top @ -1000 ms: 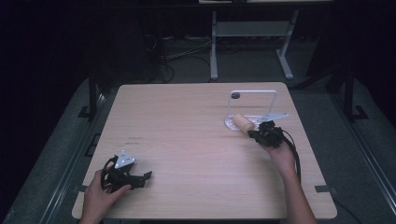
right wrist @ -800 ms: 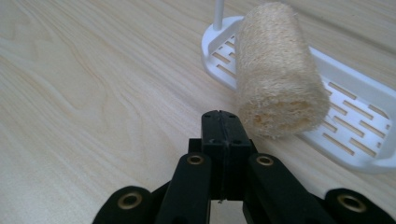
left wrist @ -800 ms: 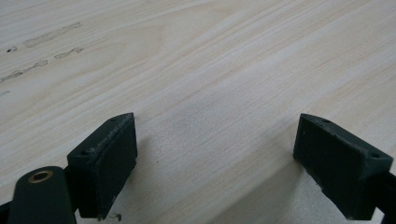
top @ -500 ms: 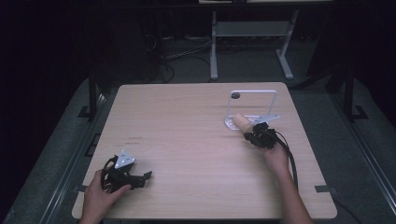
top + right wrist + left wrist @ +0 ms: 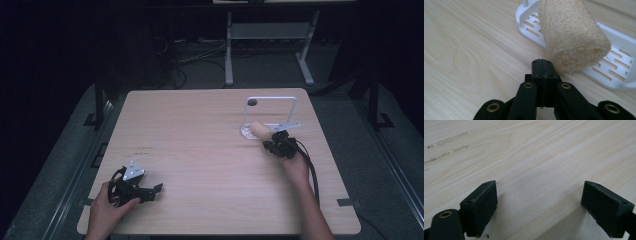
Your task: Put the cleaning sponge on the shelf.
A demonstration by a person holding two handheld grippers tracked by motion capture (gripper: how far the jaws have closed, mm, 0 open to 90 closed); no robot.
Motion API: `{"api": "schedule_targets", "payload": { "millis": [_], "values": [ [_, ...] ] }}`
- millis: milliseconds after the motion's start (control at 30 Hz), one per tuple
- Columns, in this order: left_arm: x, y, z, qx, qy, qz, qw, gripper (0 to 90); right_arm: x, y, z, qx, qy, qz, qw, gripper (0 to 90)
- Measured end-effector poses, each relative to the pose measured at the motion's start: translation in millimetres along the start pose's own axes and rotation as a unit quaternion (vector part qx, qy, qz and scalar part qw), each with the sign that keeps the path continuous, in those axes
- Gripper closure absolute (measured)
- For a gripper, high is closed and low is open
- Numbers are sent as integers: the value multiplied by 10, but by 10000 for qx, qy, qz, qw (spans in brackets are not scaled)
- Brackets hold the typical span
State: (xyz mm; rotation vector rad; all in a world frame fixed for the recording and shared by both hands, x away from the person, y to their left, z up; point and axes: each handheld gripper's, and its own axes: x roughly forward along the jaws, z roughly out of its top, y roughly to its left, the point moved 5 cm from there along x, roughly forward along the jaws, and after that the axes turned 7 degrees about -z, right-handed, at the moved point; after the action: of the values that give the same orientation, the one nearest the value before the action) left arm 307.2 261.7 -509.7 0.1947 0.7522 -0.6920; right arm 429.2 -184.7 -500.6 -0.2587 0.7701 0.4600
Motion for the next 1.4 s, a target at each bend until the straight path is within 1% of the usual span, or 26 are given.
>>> {"api": "schedule_targets", "payload": {
  "millis": [233, 400, 467, 600, 767, 833, 1133, 1200, 1400],
  "values": [
    [-1, 0, 0, 1, 6, -3, 10000, 129, 3, -60, -7, 19, 59, -114, 9999, 896],
    [0, -1, 0, -6, 0, 1, 10000, 129, 0, -130, 16, 64, 30, -192, 9998, 896],
    [-3, -1, 0, -5, 17, -3, 10000, 129, 9, -149, 23, 94, 45, -224, 9997, 896],
    [-1, -1, 1, -9, 4, -1, 10000, 129, 32, -204, 30, 72, 125, -300, 9994, 896],
    [-1, -1, 1, -8, 4, 1, 10000, 130, 43, -284, 23, 155, 142, -409, 9989, 896],
    [-1, -1, 0, -8, 4, 1, 10000, 130, 55, -313, 16, 204, 178, -407, 9988, 896],
    [-2, -1, 0, -8, 11, -2, 10000, 129, 74, -426, 67, 318, 147, -486, 9982, 896],
    [-1, -1, 0, -8, 5, -2, 10000, 130, 72, -438, 70, 342, 159, -505, 9980, 896],
    [0, -2, 1, -11, 1, 1, 10000, 129, 18, -423, 57, 391, 140, -451, 9981, 886]
  ]
}}
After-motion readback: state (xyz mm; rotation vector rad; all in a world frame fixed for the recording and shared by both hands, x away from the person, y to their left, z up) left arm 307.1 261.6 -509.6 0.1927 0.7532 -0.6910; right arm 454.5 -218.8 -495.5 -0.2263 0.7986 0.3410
